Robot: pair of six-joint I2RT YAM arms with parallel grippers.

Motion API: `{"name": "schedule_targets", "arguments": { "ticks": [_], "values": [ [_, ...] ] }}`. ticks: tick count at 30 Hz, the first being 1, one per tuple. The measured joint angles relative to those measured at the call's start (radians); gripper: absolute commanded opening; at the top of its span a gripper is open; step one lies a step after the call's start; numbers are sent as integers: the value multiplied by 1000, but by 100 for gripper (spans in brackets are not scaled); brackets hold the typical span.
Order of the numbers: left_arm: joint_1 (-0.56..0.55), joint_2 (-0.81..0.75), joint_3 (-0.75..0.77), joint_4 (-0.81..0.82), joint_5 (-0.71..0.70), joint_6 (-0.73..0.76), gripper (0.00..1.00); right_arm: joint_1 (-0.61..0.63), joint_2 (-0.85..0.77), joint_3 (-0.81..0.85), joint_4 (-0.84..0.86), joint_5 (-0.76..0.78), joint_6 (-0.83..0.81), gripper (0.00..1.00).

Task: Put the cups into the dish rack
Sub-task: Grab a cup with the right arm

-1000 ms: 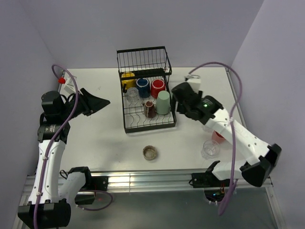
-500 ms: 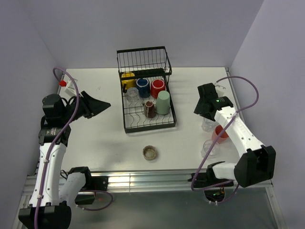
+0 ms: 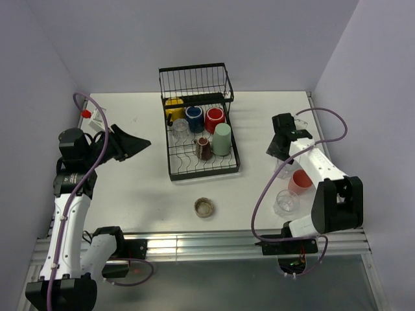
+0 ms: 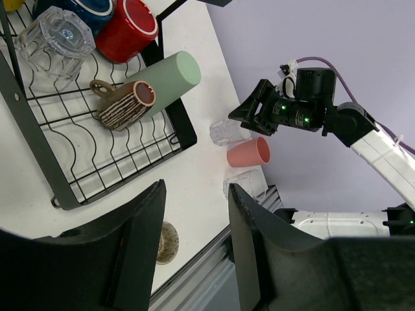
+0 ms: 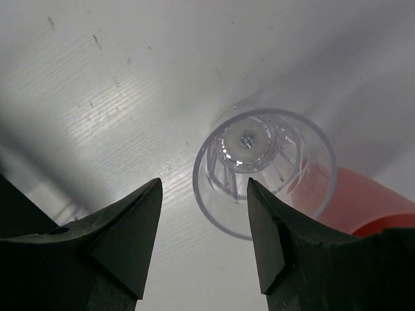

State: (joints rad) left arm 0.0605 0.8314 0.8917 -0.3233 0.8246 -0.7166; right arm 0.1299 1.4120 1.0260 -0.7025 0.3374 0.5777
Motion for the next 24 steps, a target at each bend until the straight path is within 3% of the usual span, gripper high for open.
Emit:
{"name": "schedule_targets", "arguments": {
  "ticks": [3,6,7,13,19,24],
  "values": [
    [0,3,0,-1,0,3,49,-21,30,0,22,-9,-4,60],
    [0,6,0,-5,-1,3,50,-39,64,0,48,-21,-10,50],
    [0,6,0,-5,-2,4,50,-43,79,0,58,-27,-11,37],
    [0,13,0,-17,-4,12,49,-48,126,0,95,-42,-24,0],
    [0,17,-1,-26,-11,17,52,-50,114,1,100,-49,-30,0],
    [0,17,-8,-18,-9,14,63,-51,11,27,47,-78,-30,0]
  ]
}}
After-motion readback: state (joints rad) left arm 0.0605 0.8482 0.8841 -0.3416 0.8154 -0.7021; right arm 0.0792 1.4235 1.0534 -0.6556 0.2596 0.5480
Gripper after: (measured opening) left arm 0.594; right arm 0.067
